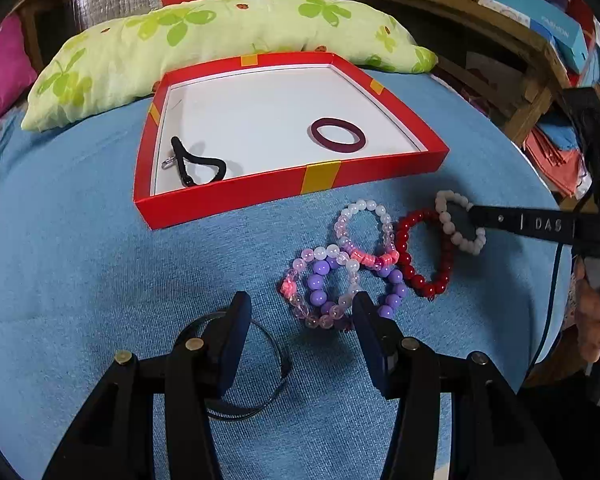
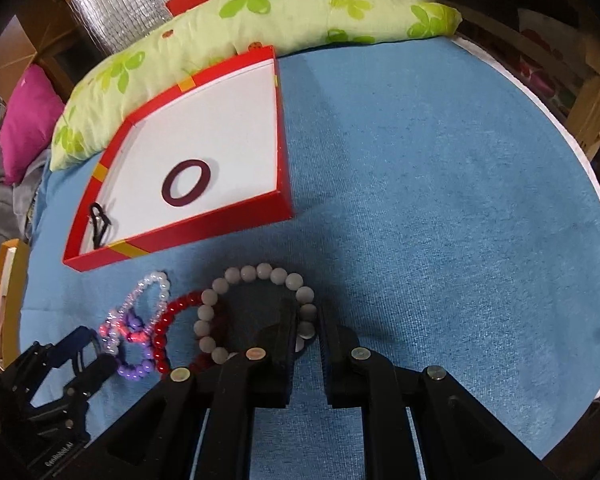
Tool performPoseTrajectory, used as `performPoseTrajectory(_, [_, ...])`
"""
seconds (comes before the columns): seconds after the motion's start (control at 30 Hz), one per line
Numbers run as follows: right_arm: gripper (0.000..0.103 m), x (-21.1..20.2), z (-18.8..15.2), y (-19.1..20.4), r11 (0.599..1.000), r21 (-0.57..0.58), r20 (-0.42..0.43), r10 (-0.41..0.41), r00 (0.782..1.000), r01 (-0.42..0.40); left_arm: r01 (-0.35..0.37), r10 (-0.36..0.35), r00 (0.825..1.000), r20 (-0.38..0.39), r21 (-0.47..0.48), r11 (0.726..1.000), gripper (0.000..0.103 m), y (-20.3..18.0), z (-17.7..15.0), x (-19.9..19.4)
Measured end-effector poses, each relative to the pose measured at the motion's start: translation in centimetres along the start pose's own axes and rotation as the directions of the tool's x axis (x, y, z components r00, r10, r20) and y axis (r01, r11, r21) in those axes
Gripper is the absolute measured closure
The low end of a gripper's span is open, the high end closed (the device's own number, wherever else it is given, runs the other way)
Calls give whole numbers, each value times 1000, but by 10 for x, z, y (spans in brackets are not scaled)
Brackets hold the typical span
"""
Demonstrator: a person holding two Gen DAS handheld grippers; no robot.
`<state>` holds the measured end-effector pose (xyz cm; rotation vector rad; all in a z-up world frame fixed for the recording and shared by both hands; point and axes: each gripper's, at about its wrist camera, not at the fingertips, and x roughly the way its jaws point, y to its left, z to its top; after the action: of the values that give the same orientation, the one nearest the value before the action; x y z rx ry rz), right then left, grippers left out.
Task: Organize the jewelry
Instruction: 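Grasp the white pearl bracelet with the right tool while the left grasps the pink-white bracelet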
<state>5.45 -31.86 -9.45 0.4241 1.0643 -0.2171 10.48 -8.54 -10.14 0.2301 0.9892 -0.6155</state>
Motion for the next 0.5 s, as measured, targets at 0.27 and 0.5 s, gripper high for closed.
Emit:
performPoseTrajectory(0.27, [88,5,-4,4,998,-34,-7,-55,998,55,-22,22,1000,1,1,1000,62,2,-1,1])
performPoseTrajectory(0.5, [88,6,-5,12,993,-81,9,-83,997,83,1,-1,1000,-2,-4,1000,81,5,0,3])
